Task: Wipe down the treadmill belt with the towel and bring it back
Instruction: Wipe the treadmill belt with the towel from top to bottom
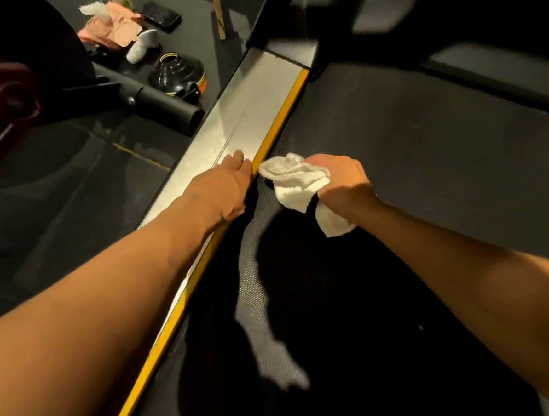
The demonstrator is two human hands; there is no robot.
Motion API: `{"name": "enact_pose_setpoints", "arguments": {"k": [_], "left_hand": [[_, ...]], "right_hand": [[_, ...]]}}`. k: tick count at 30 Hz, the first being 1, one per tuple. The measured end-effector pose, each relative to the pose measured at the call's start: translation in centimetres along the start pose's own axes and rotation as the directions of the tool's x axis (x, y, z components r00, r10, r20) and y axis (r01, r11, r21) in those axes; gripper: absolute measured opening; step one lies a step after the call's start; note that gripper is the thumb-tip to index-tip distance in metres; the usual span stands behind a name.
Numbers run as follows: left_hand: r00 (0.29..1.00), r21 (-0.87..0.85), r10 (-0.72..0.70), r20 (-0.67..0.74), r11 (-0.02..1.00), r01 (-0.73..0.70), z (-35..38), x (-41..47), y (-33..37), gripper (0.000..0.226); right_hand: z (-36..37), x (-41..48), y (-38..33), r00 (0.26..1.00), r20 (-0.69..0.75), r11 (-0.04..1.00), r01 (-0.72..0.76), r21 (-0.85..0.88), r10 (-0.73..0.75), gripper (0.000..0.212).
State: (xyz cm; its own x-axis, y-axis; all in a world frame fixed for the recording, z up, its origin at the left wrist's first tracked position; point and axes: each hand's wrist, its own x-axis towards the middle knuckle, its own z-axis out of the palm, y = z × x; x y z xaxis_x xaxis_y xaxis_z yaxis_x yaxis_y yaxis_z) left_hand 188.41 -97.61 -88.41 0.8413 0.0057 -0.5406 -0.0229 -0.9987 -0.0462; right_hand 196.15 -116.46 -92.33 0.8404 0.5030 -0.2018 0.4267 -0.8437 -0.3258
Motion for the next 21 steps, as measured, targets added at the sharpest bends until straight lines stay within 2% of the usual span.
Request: {"name": "enact_pose_setpoints", "arguments": {"k": [3,5,9,11,12,13,15,16,17,19,21], "left_hand": [[1.000,0.114,-0.006,0.017,0.994,0.004,-0.3,0.7,0.3,0.073],[1.000,0.185,-0.015,0.017,0.983,0.012,-0.2,1.1,0.5,0.066],[0.999,0.211,-0.021,0.029,0.977,0.015,-0.3,1.2,0.5,0.067],[0.999,0.232,-0.022,0.037,0.973,0.013,-0.4,0.8,0.6,0.071],[0.999,0.239,-0.021,0.046,0.971,0.009,-0.5,0.6,0.8,0.072],[0.998,0.243,-0.021,0.051,0.970,0.008,-0.5,0.6,0.9,0.071],[0.998,0.252,-0.018,0.057,0.968,0.003,-0.4,0.5,1.0,0.067],[0.998,0.253,-0.014,0.055,0.967,-0.001,-0.4,0.5,0.9,0.065],[0.998,0.250,-0.012,0.058,0.968,-0.003,-0.4,0.5,0.9,0.064],[0.998,0.225,-0.010,0.059,0.974,-0.004,-0.4,0.5,0.6,0.061],[0.998,0.213,-0.005,0.056,0.977,-0.007,-0.5,0.4,0.4,0.058]], "right_hand": [[-1.7,1.9,2.0,0.975,-0.196,0.964,-0.048,0.261,0.102,0.013],[-2.2,3.2,3.9,0.959,-0.245,0.949,-0.058,0.310,0.139,0.017],[-0.9,1.9,1.8,0.999,-0.034,0.999,-0.032,0.038,0.033,0.015],[-0.5,0.1,0.1,0.989,0.143,0.999,0.047,-0.005,-0.046,0.020],[-0.9,-0.8,-0.1,0.979,0.182,0.996,0.088,0.027,-0.091,0.025],[-1.6,-1.1,0.0,0.980,0.171,0.991,0.082,0.105,-0.099,0.022],[-3.2,-0.1,0.8,1.000,-0.024,0.963,0.025,0.267,-0.019,0.015],[-3.7,0.7,1.3,0.991,-0.126,0.955,0.002,0.297,0.037,0.021],[-3.9,1.3,1.8,0.983,-0.165,0.962,-0.029,0.271,0.076,0.029],[-3.0,1.3,1.5,0.991,-0.114,0.972,-0.040,0.231,0.068,0.036],[-1.3,0.0,-0.2,0.997,0.048,0.961,-0.065,0.267,0.054,0.032]]}}
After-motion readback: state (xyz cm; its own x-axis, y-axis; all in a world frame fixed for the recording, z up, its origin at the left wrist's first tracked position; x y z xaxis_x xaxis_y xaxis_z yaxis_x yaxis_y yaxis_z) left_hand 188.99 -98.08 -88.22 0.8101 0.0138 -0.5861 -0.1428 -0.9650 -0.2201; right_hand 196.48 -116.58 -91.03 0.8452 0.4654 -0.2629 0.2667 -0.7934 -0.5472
